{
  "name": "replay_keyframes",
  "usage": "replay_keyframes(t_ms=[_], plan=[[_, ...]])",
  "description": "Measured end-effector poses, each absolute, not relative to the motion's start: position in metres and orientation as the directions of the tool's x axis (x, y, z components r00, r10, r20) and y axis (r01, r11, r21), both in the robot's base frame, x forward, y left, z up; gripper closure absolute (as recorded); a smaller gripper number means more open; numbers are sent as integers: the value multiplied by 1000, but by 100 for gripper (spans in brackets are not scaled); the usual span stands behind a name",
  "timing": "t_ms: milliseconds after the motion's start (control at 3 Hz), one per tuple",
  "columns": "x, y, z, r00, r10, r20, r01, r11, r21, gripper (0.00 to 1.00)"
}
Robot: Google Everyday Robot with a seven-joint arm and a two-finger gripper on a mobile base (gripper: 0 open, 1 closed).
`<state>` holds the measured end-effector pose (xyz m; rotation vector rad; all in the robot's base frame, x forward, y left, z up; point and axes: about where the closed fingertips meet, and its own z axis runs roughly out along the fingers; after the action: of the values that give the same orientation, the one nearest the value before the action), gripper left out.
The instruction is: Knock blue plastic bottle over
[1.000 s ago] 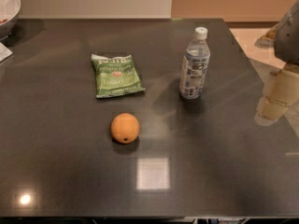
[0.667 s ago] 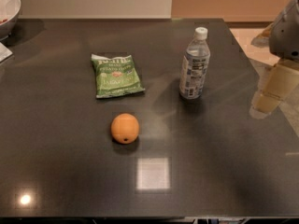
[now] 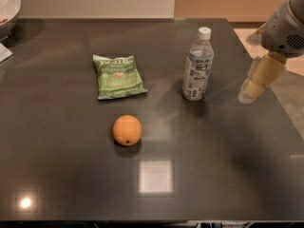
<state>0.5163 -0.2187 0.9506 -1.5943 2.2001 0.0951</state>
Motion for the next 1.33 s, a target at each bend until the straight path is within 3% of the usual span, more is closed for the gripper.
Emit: replay_keyframes(t_ms=[1333], plan=[[597, -159, 917, -201, -752, -627, -927, 353, -127, 0]])
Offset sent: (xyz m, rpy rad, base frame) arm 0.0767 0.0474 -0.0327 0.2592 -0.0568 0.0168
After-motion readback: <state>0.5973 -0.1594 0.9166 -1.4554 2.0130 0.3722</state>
